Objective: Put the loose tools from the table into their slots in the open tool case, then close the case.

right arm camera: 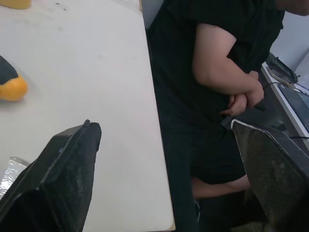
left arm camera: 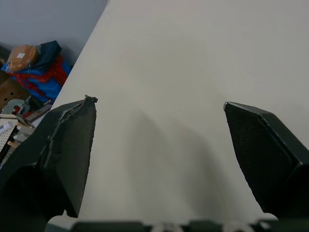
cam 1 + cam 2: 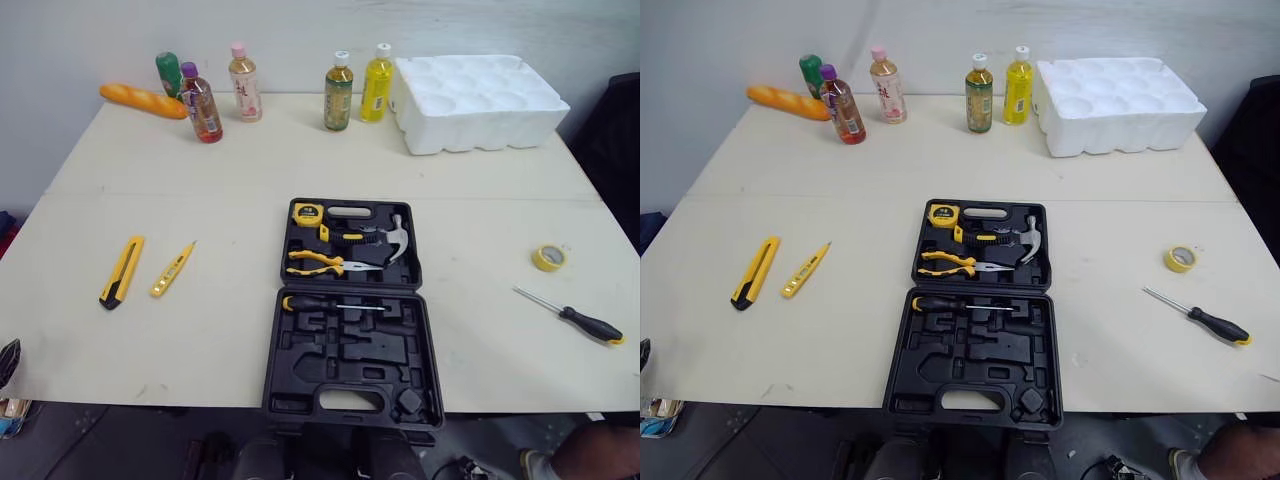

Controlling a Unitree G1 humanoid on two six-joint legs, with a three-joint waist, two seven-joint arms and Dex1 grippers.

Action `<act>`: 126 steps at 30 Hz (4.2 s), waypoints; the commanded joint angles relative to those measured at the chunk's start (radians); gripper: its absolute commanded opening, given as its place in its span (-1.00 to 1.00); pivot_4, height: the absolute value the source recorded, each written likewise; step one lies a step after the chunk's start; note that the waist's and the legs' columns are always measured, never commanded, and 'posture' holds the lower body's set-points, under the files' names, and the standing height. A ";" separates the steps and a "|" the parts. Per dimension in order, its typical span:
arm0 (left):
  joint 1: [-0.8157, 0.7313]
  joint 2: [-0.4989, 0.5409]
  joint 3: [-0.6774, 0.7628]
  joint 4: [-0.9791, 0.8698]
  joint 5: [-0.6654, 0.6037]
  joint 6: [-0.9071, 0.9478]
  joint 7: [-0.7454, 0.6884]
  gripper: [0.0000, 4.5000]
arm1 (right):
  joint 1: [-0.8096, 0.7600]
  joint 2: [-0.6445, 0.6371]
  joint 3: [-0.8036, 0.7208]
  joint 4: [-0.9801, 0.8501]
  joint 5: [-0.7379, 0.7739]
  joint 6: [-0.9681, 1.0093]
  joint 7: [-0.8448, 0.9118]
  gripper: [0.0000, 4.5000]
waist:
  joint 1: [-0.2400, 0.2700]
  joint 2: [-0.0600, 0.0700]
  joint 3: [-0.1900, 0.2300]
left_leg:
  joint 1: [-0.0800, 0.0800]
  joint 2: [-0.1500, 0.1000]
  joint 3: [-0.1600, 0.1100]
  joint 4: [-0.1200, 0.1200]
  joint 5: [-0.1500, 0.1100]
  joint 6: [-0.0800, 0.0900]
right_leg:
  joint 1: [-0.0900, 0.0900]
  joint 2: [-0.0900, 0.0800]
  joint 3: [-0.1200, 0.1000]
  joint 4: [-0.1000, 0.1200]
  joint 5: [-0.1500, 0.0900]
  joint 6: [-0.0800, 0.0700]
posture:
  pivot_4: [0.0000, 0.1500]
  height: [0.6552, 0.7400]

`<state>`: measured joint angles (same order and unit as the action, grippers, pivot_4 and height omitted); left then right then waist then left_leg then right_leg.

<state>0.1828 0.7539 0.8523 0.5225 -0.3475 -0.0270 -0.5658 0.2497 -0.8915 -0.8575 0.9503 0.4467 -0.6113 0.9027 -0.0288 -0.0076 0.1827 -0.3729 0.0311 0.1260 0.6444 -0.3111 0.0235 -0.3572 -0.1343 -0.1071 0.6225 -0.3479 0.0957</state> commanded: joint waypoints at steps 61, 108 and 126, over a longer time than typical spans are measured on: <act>-0.344 0.145 -0.637 -1.232 -0.636 0.814 -0.293 0.98 | -0.683 -0.340 0.631 0.279 -0.335 0.369 0.529 1.00 | 0.000 0.005 0.007 | 0.000 0.000 0.006 0.006 0.010 -0.001 | 0.000 0.004 0.005 0.002 0.000 0.000 | 1.00 1.00; -0.397 0.126 -0.709 -1.205 -0.559 0.774 -0.328 1.00 | -0.821 -0.215 0.632 0.324 -0.371 0.363 0.553 -0.52 | -0.020 0.002 0.009 | 0.001 0.002 0.006 0.008 0.011 -0.003 | 0.001 0.007 0.005 0.004 0.000 0.000 | 1.00 1.00; -0.346 0.076 -0.736 -0.998 -0.214 0.396 -0.415 1.00 | -0.716 -0.188 0.804 -0.870 -0.007 1.117 0.621 -0.52 | 0.011 0.007 0.012 | -0.003 0.001 0.004 0.007 0.011 -0.002 | -0.002 0.005 0.003 0.005 0.000 0.000 | 1.00 1.00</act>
<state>-0.1517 0.8368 0.0990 -0.4839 -0.5847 0.4100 -0.9848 -0.4522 -1.0865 -0.0467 0.2216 0.3684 0.4246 1.5267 -0.0181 -0.0008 0.1949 -0.3768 0.0321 0.1298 0.6517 -0.3002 0.0217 -0.3605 -0.1299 -0.1043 0.6277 -0.3479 0.0958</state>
